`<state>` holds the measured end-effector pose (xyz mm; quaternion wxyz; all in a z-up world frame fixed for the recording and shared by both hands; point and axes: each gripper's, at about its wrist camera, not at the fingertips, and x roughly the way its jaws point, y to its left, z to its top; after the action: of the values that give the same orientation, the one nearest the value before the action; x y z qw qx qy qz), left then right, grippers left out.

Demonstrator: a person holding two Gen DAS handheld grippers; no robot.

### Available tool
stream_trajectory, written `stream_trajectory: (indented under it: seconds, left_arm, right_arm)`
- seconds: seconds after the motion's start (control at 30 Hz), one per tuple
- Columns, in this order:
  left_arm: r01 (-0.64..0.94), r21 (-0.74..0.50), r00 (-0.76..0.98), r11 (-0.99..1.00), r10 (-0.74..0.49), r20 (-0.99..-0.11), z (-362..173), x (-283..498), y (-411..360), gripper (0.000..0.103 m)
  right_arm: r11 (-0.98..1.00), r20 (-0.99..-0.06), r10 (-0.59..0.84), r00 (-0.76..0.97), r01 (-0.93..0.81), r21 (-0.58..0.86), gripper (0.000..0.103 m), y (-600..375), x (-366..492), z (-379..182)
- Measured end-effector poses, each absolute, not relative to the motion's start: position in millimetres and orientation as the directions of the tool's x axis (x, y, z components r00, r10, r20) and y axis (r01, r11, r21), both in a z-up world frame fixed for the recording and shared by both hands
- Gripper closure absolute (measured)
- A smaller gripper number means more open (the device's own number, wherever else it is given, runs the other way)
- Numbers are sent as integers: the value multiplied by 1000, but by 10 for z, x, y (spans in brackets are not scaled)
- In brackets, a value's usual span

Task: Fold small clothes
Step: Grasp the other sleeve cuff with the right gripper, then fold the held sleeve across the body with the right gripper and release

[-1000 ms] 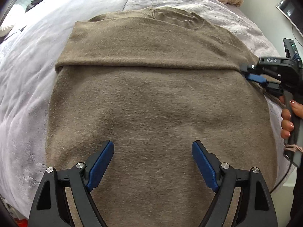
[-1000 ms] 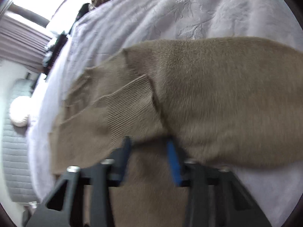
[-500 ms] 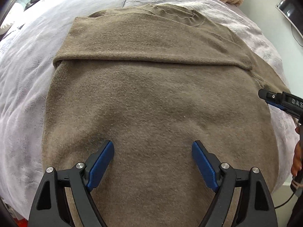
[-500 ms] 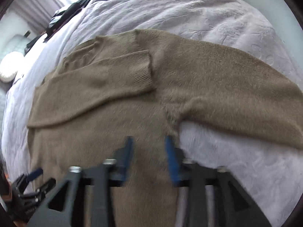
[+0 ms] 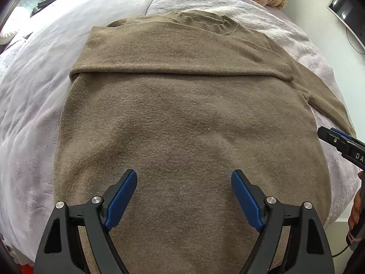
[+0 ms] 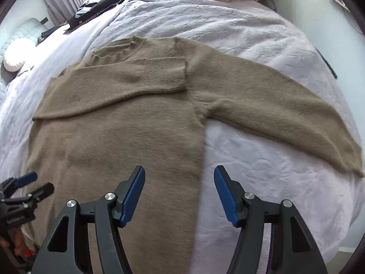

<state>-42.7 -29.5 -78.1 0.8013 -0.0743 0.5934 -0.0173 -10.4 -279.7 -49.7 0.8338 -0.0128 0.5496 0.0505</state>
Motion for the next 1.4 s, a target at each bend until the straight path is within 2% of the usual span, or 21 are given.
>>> stream_trajectory:
  seconds: [0.27,0.43,0.57,1.0,1.07,1.1,1.13,1.23,1.4]
  left_arm:
    - [-48,-141,296,989,-120,-948,-753,-429,-383,18]
    - [-46,-158,288,986,-138,-948,-755,-390,-433,18]
    - [-34,-158,281,987,-143,-949,-763,-349,-506,18]
    - [-50,-148,267,988,-130,-955,-806,-253,-485,18]
    - [-50,-148,268,988,-130,-955,-809,-230,-474,18]
    - [-50,-149,268,988,-131,-954,-810,-225,-468,18]
    - [-49,-152,268,987,-133,-954,-815,-212,-460,18]
    - [-49,-154,271,987,-135,-953,-831,-198,-430,18]
    - [-74,-163,273,984,-138,-952,-868,-189,-273,18]
  right_arm:
    - [991,-920,42,389,102,88,36,-3751,-264,-442]
    - [877,-889,129,440,368,310,36,-4698,-357,-452]
    - [748,-842,166,514,490,447,36,-5179,-420,-523]
    - [555,-756,111,645,591,585,38,-5685,-281,-716]
    - [536,-751,97,654,601,593,54,-5739,-306,-727]
    - [537,-751,99,653,600,593,74,-5741,-301,-736]
    - [540,-747,109,655,592,598,90,-5753,-291,-747]
    - [582,-747,100,658,570,580,94,-5662,-239,-653]
    - [776,-714,82,696,405,483,94,-5098,82,-152]
